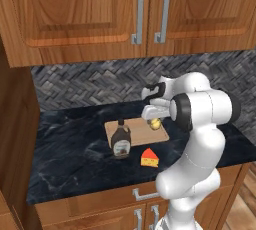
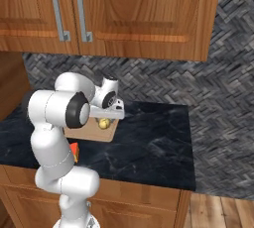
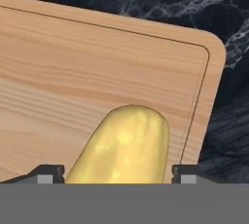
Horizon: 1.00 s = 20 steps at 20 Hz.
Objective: Retrieve the reheated potato from the microwave, then place the potato, cheese, and condiment on the cutting board.
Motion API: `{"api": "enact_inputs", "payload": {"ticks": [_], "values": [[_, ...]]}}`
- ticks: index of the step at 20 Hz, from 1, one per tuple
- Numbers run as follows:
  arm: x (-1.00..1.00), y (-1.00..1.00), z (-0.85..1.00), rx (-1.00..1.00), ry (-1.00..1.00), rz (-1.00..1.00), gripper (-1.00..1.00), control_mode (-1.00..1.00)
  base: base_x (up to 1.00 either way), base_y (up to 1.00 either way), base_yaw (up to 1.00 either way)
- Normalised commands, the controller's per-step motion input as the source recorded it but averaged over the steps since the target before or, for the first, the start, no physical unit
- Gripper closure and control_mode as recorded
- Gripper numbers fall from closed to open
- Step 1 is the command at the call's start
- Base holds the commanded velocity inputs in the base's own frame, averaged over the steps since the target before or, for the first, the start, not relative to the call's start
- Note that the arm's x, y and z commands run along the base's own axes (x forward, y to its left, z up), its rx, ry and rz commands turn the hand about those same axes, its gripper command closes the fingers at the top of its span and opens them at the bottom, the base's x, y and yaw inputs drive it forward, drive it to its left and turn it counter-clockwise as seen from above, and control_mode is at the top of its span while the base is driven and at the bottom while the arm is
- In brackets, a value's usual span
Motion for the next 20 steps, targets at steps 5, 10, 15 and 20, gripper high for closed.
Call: {"api": "enact_inputs", "payload": {"ticks": [5, 10, 15, 20], "values": [[-0.07, 0.0, 0.0, 0.0, -0.06, -0.13, -1.0, -1.0, 0.0, 0.0, 0.0], [-0.2, 0.0, 0.05, 0.0, -0.09, -0.12, -1.0, -1.0, 0.0, 0.0, 0.0], [-0.08, 0.01, 0.15, 0.0, -0.11, -0.14, -1.0, -1.0, 0.0, 0.0, 0.0], [-0.26, 0.0, 0.2, 0.0, -0.13, -0.13, -1.0, -1.0, 0.0, 0.0, 0.0]]}}
